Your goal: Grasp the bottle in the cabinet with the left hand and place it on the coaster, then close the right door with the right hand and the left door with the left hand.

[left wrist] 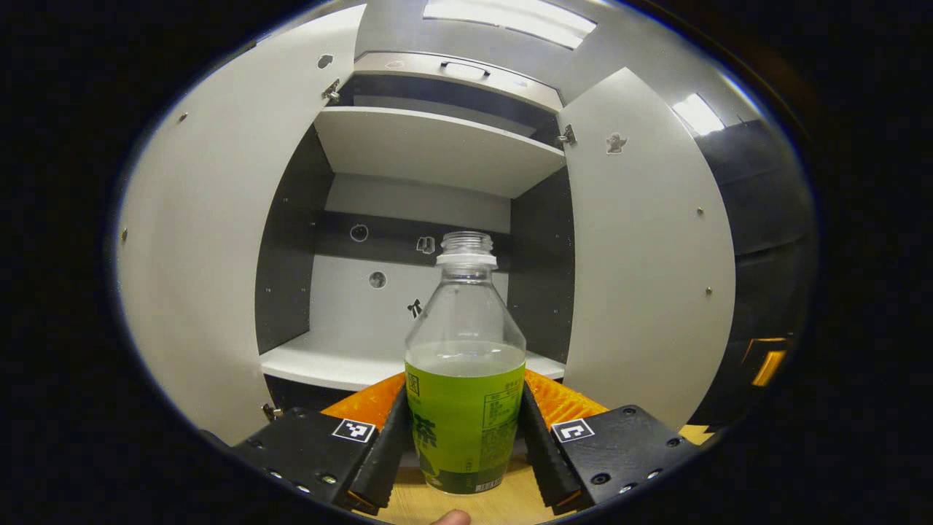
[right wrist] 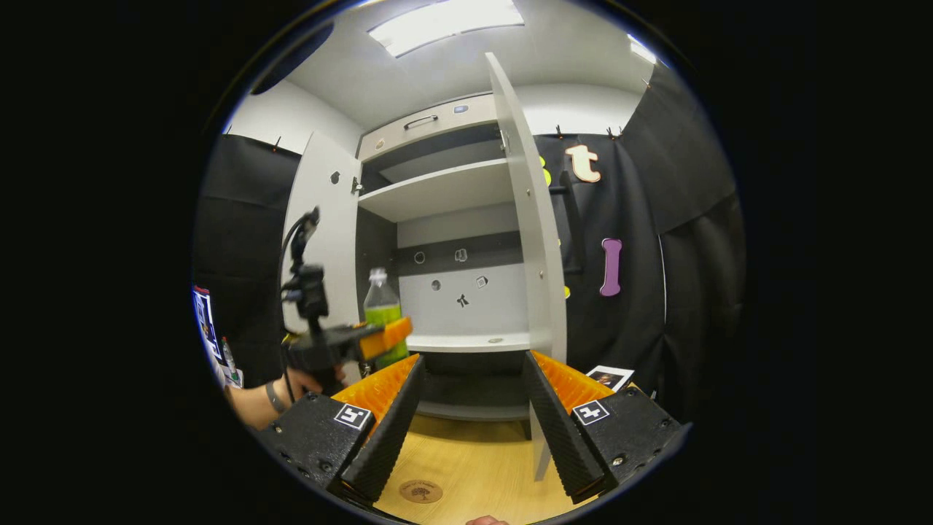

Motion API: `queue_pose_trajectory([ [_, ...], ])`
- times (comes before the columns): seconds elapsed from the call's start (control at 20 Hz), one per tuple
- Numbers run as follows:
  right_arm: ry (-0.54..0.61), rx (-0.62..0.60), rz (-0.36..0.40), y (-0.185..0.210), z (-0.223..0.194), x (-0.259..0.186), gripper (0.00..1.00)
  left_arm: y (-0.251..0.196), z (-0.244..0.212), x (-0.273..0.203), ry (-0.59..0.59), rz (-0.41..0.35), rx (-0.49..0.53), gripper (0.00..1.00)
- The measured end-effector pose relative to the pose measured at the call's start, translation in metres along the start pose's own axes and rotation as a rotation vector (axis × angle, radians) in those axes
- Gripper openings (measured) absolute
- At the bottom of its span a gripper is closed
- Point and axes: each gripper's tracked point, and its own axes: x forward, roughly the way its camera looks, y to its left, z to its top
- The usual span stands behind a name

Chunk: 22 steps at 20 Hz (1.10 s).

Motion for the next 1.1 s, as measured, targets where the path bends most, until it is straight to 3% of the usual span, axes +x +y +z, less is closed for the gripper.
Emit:
queue_pose_trajectory([
  [0.25, 0.010, 0.005, 0.005, -0.010, 0.010, 0.003, 0.82, -0.011, -0.054, -0.026, 0.046, 0.029, -0.010, 0.73],
  [0.4, 0.018, 0.008, 0.006, -0.012, 0.012, 0.005, 0.82, -0.001, -0.078, -0.045, 0.012, 0.123, 0.001, 0.73],
  [0.6, 0.039, 0.020, 0.013, -0.012, 0.010, 0.006, 0.83, 0.004, -0.115, -0.064, 0.021, 0.188, 0.020, 0.69],
  [0.65, 0.047, 0.020, 0.020, -0.010, 0.011, 0.007, 0.82, 0.003, -0.127, -0.067, 0.030, 0.197, 0.017, 0.73],
  [1.1, 0.099, -0.031, 0.076, 0.010, 0.009, 0.024, 0.83, -0.016, -0.222, -0.084, 0.145, 0.203, 0.083, 0.73],
])
